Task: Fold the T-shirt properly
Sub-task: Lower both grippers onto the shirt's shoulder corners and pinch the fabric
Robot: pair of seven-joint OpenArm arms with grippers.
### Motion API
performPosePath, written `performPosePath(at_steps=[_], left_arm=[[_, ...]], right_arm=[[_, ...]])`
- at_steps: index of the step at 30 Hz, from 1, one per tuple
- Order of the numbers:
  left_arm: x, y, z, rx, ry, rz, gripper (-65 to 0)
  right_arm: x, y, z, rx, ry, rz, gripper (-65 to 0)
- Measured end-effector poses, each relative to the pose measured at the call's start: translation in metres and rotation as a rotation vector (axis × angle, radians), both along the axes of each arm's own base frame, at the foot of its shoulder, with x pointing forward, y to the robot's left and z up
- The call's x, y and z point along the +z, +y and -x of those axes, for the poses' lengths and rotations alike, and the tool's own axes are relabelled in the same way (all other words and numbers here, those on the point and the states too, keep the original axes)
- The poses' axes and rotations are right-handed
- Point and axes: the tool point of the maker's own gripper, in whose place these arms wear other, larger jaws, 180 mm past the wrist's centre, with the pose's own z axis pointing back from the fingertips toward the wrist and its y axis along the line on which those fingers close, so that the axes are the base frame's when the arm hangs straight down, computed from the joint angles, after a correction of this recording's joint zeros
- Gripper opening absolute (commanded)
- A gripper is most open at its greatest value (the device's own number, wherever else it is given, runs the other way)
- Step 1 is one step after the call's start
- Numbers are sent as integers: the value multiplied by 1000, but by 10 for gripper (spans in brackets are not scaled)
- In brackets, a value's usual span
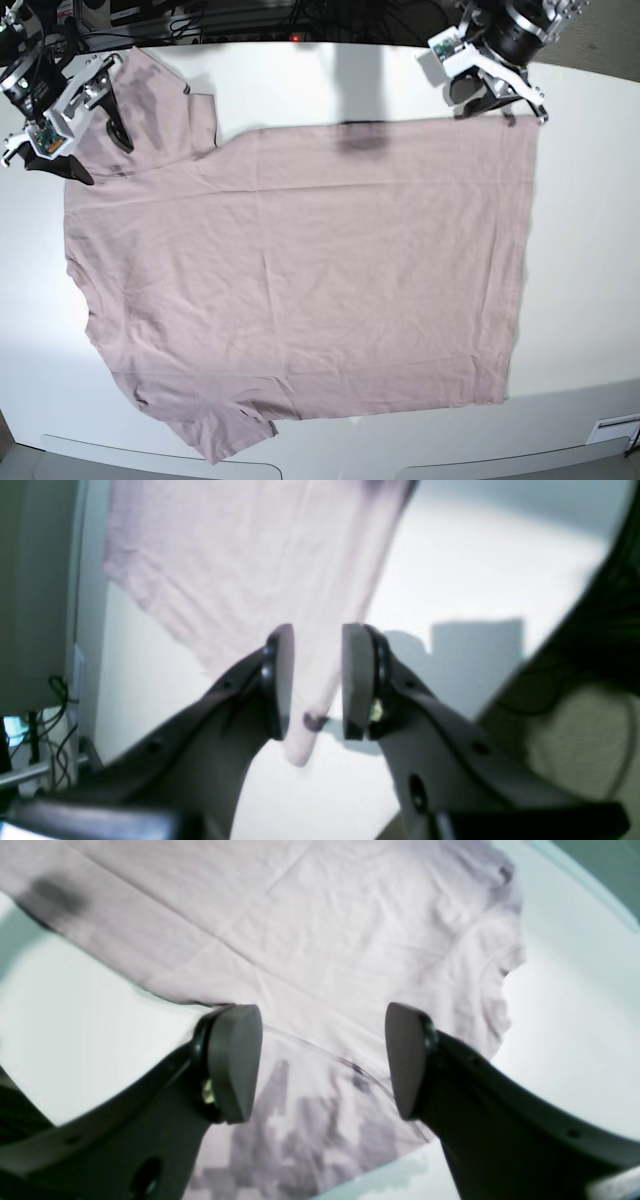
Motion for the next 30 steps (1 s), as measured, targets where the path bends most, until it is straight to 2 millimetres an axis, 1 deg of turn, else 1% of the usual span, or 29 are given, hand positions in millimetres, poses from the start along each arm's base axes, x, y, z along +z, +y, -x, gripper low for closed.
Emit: performPosePath(at_steps=[2, 5, 8, 11, 14, 18, 22, 28, 30], left_arm=[[-18, 12, 5, 9, 37, -49, -423], [-48, 33, 20, -10, 91, -161, -376], [-60, 43, 23, -40, 75, -225, -364], [-61, 52, 16, -27, -1, -247, -364], [-66, 58, 15, -24, -3, -268, -365], [-75, 70, 3, -7, -24, -296, -365], [-80, 79, -6, 2, -39, -321, -367], [-82, 83, -6, -16, -29, -338, -367], [-81, 91, -7, -40, -22, -360, -367]], right_arm=[[-6, -5, 3, 12, 11, 65, -260], [-10, -9, 4, 26, 19, 124, -260], [-10, -10, 5, 28, 22, 131, -260], [-10, -10, 5, 28, 21, 131, -260], [-10, -10, 5, 28, 22, 131, -260], [-12, -13, 5, 41, 23, 176, -260], [-6, -15, -1, 92, 10, 210, -260], [4, -22, -11, 169, 6, 287, -260], [5, -23, -12, 174, 5, 292, -260]])
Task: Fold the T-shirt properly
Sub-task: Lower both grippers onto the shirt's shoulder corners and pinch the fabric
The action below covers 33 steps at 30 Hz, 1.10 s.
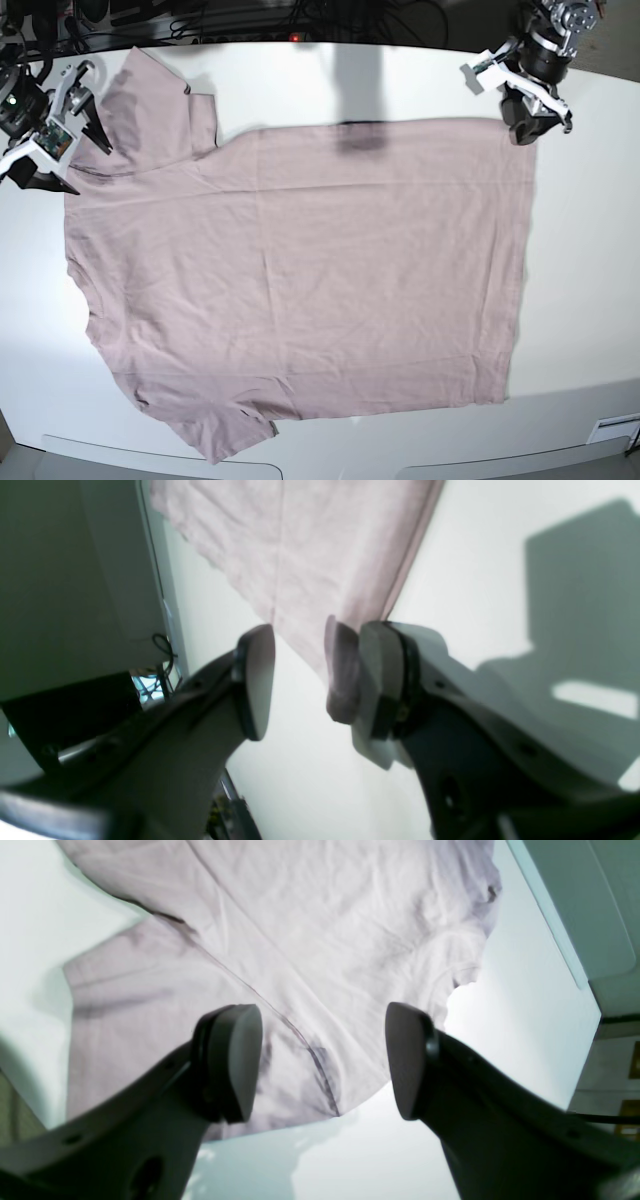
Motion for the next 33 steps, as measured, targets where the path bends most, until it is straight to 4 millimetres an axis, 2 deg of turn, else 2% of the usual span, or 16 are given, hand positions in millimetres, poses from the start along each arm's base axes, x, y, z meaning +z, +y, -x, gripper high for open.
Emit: performPosePath(at_steps=[7, 11, 15, 18, 20, 22, 24, 25, 27, 30, 33], left_arm=[[1, 56, 5, -19, 98, -145, -367], [3, 70, 8, -33, 122, -182, -367], [10, 81, 37, -14, 188, -268, -367], [18, 61, 65, -55, 241, -241, -367], [21, 34, 85, -105, 293, -153, -367], [29, 6, 90, -164, 286, -56, -367], [42, -15, 71, -211, 222, 16, -366], [49, -18, 58, -212, 177, 23, -367], [53, -10, 40, -184, 134, -17, -367], [54, 8, 27, -123, 122, -89, -367], [54, 6, 21, -73, 132, -35, -367]], right_arm=[[-5, -1, 4, -29, 14, -5, -260], [-6, -2, 5, -32, 17, -2, -260], [-6, -2, 5, -32, 19, 0, -260], [-6, -2, 5, -31, 18, 1, -260], [-7, -2, 5, -31, 20, 1, -260], [-6, -2, 5, -30, 19, 1, -260], [-7, -3, 5, -34, 23, 7, -260], [-9, -5, 6, -41, 31, 17, -260], [-11, -11, 7, -32, 36, 76, -260], [-14, -18, 8, -21, 39, 143, -260], [-15, -20, 8, -18, 40, 158, -260]])
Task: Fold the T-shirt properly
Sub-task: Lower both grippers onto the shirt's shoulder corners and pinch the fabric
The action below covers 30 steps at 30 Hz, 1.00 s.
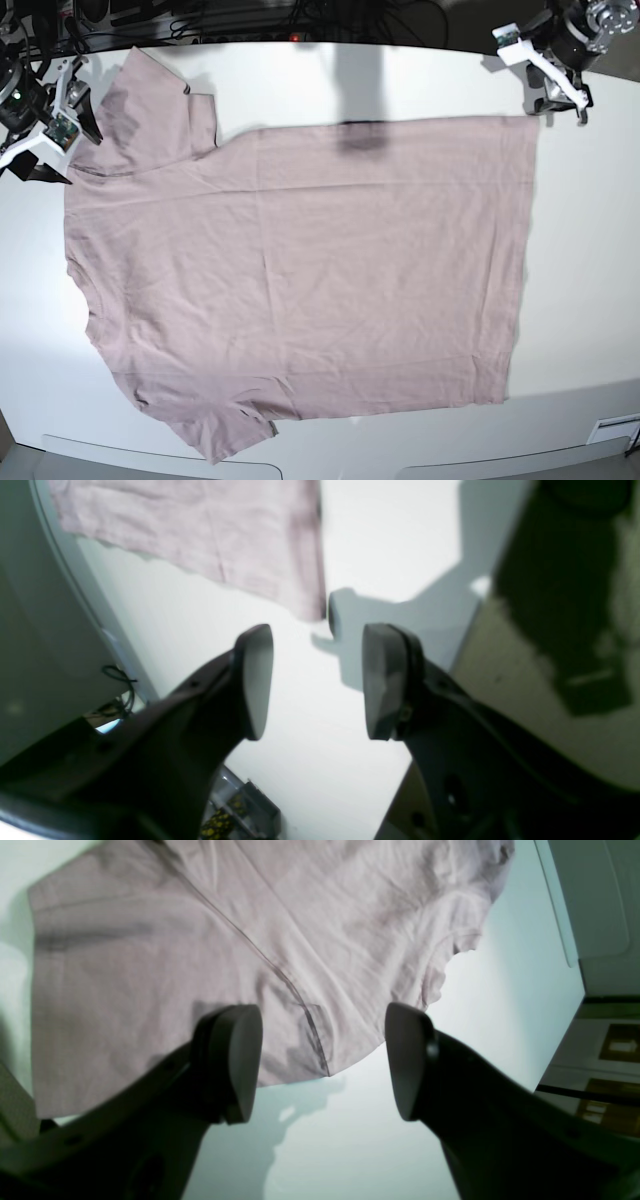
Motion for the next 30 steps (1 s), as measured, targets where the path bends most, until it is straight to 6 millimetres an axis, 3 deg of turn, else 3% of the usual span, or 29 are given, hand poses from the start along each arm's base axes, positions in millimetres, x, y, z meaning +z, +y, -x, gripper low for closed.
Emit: performPosePath(at_steps=[4, 8, 11, 18, 23, 26, 30], left_arm=[[-11, 0, 8, 24, 122, 9, -367], [-2, 4, -21, 80, 59, 11, -368], [-1, -8, -29, 113, 49, 69, -369], [-14, -10, -11, 137, 131, 26, -371], [-20, -53, -2, 68, 157, 127, -376], [-17, -78, -13, 69, 137, 193, -402], [-10, -83, -34, 95, 83, 202, -401]], right_arm=[[2, 3, -1, 8, -6, -1, -260], [10, 12, -4, 33, -29, -5, -260], [16, 20, -6, 56, -47, -10, -260], [17, 21, -7, 56, -47, 3, -260], [17, 20, -7, 56, -46, 7, -260], [18, 20, -7, 56, -46, 7, -260], [17, 20, -7, 56, -46, 7, -260]])
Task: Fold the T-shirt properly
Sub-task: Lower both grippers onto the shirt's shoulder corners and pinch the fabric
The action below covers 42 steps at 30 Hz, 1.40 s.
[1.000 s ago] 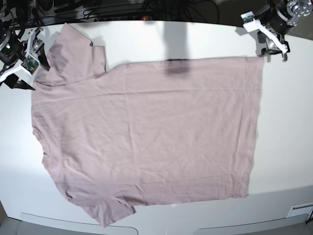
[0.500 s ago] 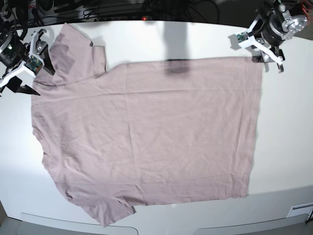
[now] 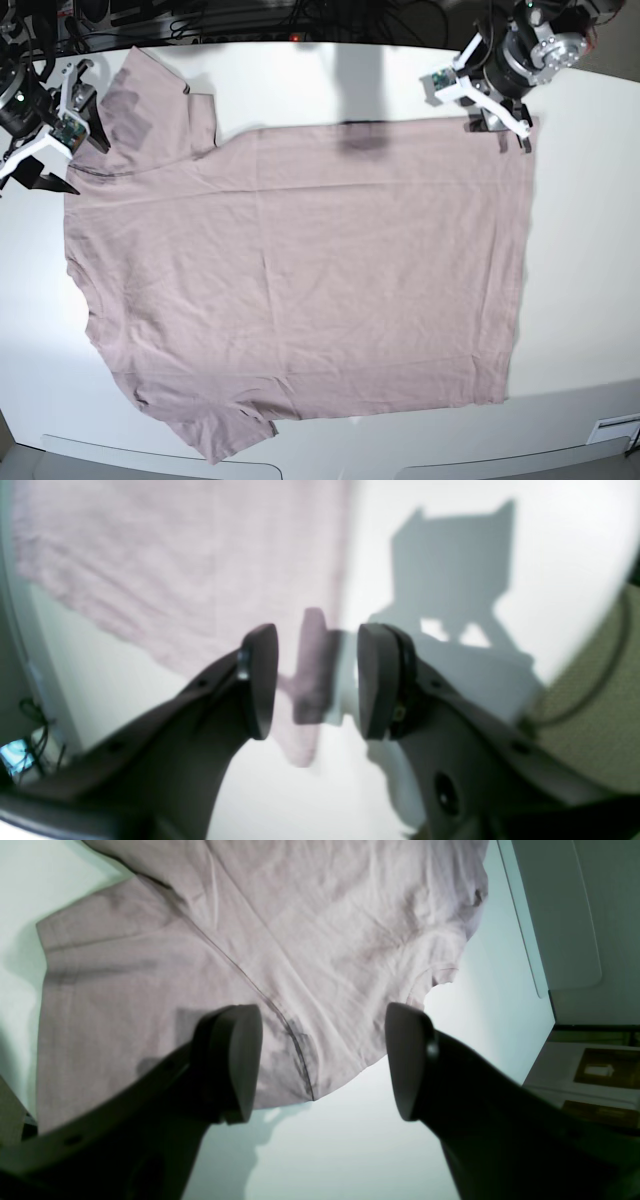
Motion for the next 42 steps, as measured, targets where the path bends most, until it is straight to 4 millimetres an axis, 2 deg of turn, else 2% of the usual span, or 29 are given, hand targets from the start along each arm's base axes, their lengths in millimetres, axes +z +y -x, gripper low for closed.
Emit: performPosePath(at_steps=[2, 6, 8, 12, 15, 18, 26, 30, 31, 35, 36, 42], left_arm=[[-3, 0, 4, 12, 20, 13, -401], [-24, 10, 11, 17, 64, -3, -401], [-32, 13, 5, 20, 54, 19, -401], [-42, 24, -19, 32, -14, 8, -401], [-45, 29, -22, 67, -13, 4, -401], [-48, 31, -17, 88, 0, 0, -401], [-50, 55, -4, 74, 16, -60, -401], [-50, 57, -4, 79, 13, -70, -403], [-50, 57, -4, 80, 13, -70, -424], [-54, 64, 2, 91, 40, -107, -628], [-55, 66, 3, 91, 43, -113, -650], [-56, 69, 4, 99, 48, -128, -650]], right_arm=[[-1, -1, 0, -5, 4, 5, -260], [-1, -1, 0, -4, 3, 6, -260], [-1, -1, 0, -4, 4, 4, -260], [-1, -1, 0, -4, 4, 4, -260], [-1, -1, 0, -5, 3, 1, -260], [-1, -1, 0, -5, 4, 1, -260], [-1, -1, 0, -5, 4, 1, -260], [-1, -1, 0, -5, 4, 1, -260], [-1, -1, 0, -5, 4, 1, -260], [0, -1, 0, -5, 3, 0, -260], [-1, -1, 0, -5, 4, 1, -260], [-1, -2, 1, -4, 5, 9, -260]])
